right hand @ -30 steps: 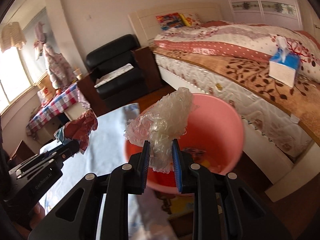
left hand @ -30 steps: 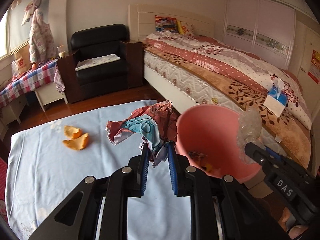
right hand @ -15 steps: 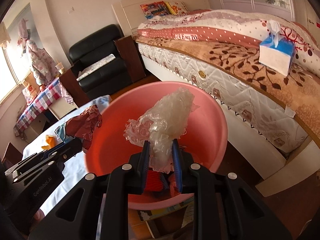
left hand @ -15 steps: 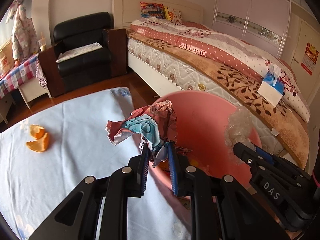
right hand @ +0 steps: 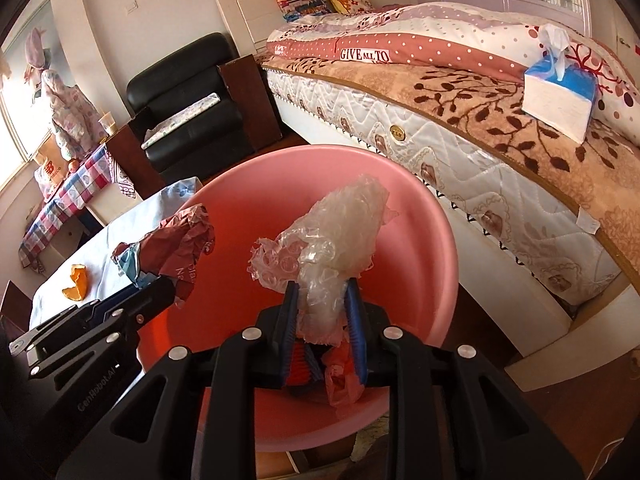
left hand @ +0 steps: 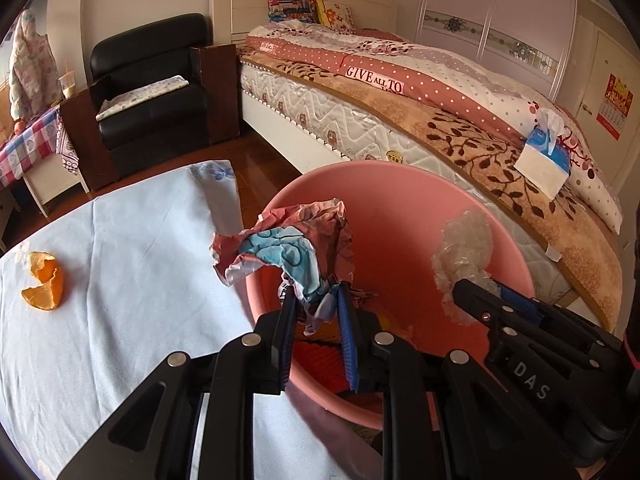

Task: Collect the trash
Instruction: 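Open both tools to drop the bag and paper into the pink bucket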

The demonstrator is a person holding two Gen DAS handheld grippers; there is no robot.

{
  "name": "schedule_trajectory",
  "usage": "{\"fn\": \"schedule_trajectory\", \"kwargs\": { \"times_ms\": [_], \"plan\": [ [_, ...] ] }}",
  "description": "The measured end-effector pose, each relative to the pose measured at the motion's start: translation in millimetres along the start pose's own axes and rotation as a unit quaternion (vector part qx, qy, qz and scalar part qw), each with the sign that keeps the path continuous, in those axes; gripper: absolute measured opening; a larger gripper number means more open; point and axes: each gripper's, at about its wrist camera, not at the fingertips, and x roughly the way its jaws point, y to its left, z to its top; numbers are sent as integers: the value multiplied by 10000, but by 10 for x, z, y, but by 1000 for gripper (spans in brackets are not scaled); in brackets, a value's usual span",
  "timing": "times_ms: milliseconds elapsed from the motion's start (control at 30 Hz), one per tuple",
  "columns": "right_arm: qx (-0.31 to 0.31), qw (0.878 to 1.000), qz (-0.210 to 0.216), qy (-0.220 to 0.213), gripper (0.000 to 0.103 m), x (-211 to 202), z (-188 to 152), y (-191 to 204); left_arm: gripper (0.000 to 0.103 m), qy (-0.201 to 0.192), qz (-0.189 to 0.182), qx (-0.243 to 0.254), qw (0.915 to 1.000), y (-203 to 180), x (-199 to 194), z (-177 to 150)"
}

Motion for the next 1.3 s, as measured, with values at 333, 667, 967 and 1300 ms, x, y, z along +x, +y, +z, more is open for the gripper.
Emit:
{"fn": "schedule_trajectory", "kwargs": {
  "times_ms": [333,667,967,1300],
  "plan": [
    [13,10000,50,-17,39,-59,0,23,36,-155,-61,-14,9999,6,-111,14],
    [-3,9997,49,-224,39,-267,3,67,39,-341,-33,-72,9994,54,-356,16],
    [-95,9988,93,-468,40,-525,-3,196,40,-574,0,-100,9983,135,-662,-15],
    [-459,9936,386,-959,39,-855,-60,560,43,-709,131,-240,9971,449,-983,-161]
  ]
}}
